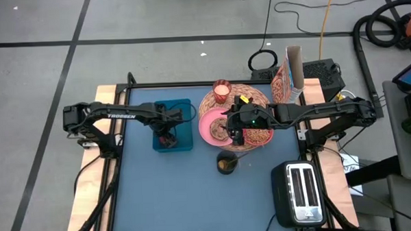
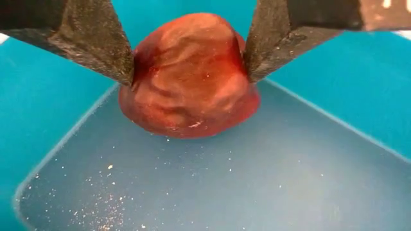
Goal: Arrange a breakfast setting
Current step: Put the apple to the middle of the brown placemat
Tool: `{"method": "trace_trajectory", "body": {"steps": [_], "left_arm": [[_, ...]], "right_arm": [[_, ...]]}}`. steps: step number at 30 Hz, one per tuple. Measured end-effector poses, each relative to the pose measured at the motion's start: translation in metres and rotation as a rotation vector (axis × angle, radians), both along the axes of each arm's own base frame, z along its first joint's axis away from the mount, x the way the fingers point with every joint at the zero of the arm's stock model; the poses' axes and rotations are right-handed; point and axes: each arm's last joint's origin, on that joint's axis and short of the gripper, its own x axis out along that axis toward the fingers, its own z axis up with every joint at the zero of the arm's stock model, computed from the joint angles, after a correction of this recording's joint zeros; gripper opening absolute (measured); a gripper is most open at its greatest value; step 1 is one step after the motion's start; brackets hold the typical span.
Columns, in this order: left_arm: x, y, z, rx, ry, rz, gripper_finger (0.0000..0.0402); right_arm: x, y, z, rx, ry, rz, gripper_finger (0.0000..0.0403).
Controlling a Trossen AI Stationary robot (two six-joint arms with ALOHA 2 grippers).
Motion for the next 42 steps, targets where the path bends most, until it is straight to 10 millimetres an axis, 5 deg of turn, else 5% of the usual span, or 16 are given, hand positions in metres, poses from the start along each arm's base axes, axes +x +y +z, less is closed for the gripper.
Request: {"method": "trace_trajectory", "body": {"steps": [12, 25, 42], "left_arm": [[-0.001, 0.000, 0.004, 0.006, -0.016, -0.020, 0.0275], [-0.012, -0.002, 0.029, 0.077, -0.112, -0.043, 0.0275], [-0.020, 0.000, 0.047, 0.219, -0.171, -0.045, 0.0275]], "right_arm": [[0.000, 0.000, 0.000, 0.000, 0.000, 0.000, 0.0222], [0.000, 0.000, 0.000, 0.001, 0.000, -0.001, 0.0222], [0.000, -0.014, 0.000, 0.185, -0.077, -0.182, 0.0222]]}}
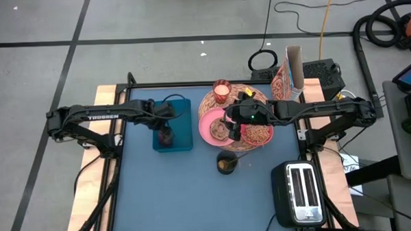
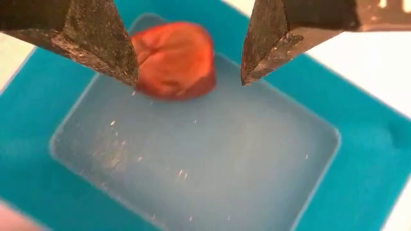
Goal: Arrange a breakfast setting
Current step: Put the apple to the middle of the brown placemat
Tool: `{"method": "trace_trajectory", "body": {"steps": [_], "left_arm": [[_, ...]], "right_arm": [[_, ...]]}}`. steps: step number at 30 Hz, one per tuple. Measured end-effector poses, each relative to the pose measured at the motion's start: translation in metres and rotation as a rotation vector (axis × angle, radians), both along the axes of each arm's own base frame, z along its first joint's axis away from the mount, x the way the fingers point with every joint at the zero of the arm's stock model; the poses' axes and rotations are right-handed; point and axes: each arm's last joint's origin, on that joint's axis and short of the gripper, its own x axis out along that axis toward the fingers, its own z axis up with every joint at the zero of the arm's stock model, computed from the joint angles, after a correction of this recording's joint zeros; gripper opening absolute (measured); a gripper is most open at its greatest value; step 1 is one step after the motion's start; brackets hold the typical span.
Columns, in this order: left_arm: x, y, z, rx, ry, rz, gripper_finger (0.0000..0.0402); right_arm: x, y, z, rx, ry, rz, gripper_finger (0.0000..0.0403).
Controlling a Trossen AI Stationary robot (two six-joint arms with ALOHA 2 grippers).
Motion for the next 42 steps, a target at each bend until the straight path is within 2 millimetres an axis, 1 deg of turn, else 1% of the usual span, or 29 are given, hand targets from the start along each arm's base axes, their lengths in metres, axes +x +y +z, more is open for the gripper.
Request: {"method": "trace_trajectory", "body": {"steps": [7, 14, 18, 23, 28, 35, 42], "left_arm": [[-0.008, -0.003, -0.002, -0.060, 0.064, 0.084, 0.0276], [-0.007, -0.003, -0.002, -0.054, 0.063, 0.058, 0.0276], [-0.007, -0.003, -0.002, -0.066, 0.053, 0.116, 0.0276], [-0.007, -0.004, -0.002, -0.101, 0.027, 0.275, 0.0276], [-0.005, -0.010, -0.002, -0.127, 0.007, 0.379, 0.0276], [-0.003, -0.022, -0.002, -0.200, -0.047, 0.698, 0.0276], [0.001, -0.032, -0.003, -0.245, -0.086, 0.900, 0.0276]], "right_arm": [[0.000, 0.000, 0.000, -0.001, 0.001, 0.000, 0.0222], [0.000, 0.000, 0.000, -0.002, 0.001, 0.002, 0.0222], [0.000, 0.000, 0.000, -0.002, 0.002, 0.002, 0.0222], [0.000, 0.000, 0.000, -0.002, 0.002, 0.002, 0.0222], [0.000, 0.000, 0.000, -0.002, 0.002, 0.002, 0.0222], [0.000, 0.000, 0.000, 0.028, -0.014, -0.020, 0.0222], [0.002, 0.000, 0.003, 0.061, -0.060, -0.043, 0.0222]]}}
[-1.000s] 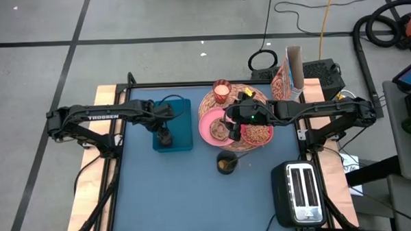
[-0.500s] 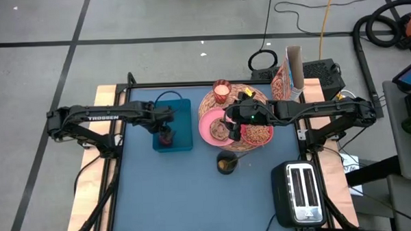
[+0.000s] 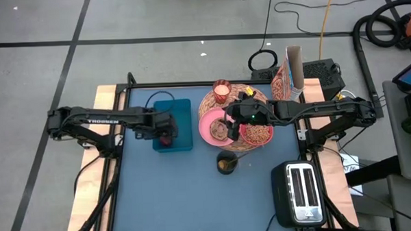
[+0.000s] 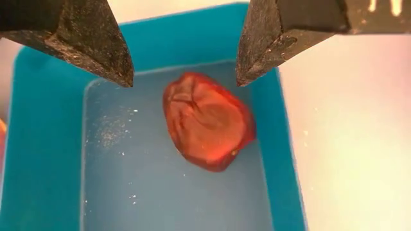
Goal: Arrange a breakfast setting
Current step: Put the apple to the middle of the brown placemat
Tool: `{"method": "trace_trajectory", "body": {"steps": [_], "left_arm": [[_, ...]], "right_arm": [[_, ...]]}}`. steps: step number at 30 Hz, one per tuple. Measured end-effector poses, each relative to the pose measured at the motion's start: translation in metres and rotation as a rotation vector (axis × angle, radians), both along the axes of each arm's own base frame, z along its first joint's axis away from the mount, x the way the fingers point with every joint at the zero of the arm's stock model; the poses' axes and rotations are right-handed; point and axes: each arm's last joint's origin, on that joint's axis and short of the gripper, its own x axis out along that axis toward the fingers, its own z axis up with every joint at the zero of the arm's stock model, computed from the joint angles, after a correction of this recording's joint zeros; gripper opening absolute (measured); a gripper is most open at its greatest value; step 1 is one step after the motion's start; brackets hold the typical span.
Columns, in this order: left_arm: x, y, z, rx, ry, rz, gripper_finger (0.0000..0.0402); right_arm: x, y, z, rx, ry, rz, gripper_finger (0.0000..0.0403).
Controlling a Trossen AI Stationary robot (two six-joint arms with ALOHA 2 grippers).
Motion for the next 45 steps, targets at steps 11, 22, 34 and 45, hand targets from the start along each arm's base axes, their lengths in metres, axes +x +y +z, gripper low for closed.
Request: {"method": "trace_trajectory", "body": {"steps": [11, 22, 34, 45], "left_arm": [[0.009, -0.005, -0.011, -0.025, 0.018, 0.129, 0.0276], [0.014, -0.004, -0.027, -0.014, 0.104, 0.204, 0.0276], [0.027, 0.006, -0.047, 0.029, 0.128, 0.245, 0.0276], [0.034, 0.008, -0.059, 0.065, 0.138, 0.236, 0.0276]], "right_arm": [[0.000, 0.000, 0.001, 0.002, -0.010, -0.002, 0.0222], [0.001, 0.000, 0.001, 0.002, -0.015, -0.001, 0.0222], [0.002, 0.000, -0.019, -0.001, -0.060, 0.000, 0.0222], [0.002, 0.001, -0.037, 0.003, -0.153, 0.029, 0.0222]]}}
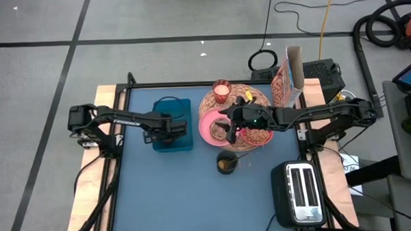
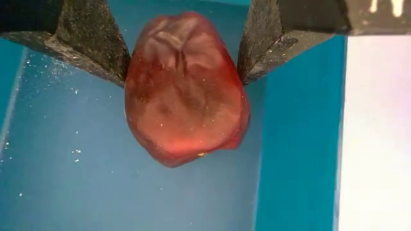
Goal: Arrange a breakfast setting
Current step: Put the apple to the middle of the brown placemat
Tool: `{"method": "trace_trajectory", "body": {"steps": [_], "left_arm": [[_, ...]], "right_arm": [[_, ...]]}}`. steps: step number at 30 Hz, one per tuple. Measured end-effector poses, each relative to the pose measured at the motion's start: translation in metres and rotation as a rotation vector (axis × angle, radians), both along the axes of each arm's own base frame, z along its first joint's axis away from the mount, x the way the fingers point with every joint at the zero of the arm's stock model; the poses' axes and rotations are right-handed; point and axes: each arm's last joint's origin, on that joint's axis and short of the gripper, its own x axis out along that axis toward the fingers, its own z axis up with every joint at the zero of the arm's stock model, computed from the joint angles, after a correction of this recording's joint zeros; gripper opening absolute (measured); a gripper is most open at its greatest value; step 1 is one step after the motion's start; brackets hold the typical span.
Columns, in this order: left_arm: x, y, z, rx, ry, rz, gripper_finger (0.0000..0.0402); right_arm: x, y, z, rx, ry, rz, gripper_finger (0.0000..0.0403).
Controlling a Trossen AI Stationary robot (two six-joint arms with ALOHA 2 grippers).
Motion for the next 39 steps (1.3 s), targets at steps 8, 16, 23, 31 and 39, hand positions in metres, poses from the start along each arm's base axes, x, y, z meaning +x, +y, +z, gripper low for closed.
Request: {"method": "trace_trajectory", "body": {"steps": [8, 16, 23, 31, 39], "left_arm": [[0.0010, 0.0007, 0.0001, 0.025, 0.009, -0.077, 0.0276], [0.0011, 0.0014, 0.0000, 0.043, 0.016, -0.106, 0.0276], [0.0010, 0.0014, 0.0000, 0.043, 0.017, -0.105, 0.0275], [0.0010, 0.0013, 0.0000, 0.043, 0.018, -0.107, 0.0236], [0.0009, 0.0014, 0.0000, 0.043, 0.019, -0.109, 0.0220]], "right_arm": [[0.0015, 0.0020, 0.0019, 0.028, -0.025, 0.068, 0.0222], [0.0019, 0.0020, 0.0031, 0.027, -0.039, 0.068, 0.0222], [0.0021, 0.0020, 0.0035, 0.027, -0.043, 0.068, 0.0222], [0.0021, 0.0020, 0.0035, 0.027, -0.043, 0.068, 0.0222], [0.0021, 0.0020, 0.0035, 0.027, -0.043, 0.068, 0.0222]]}}
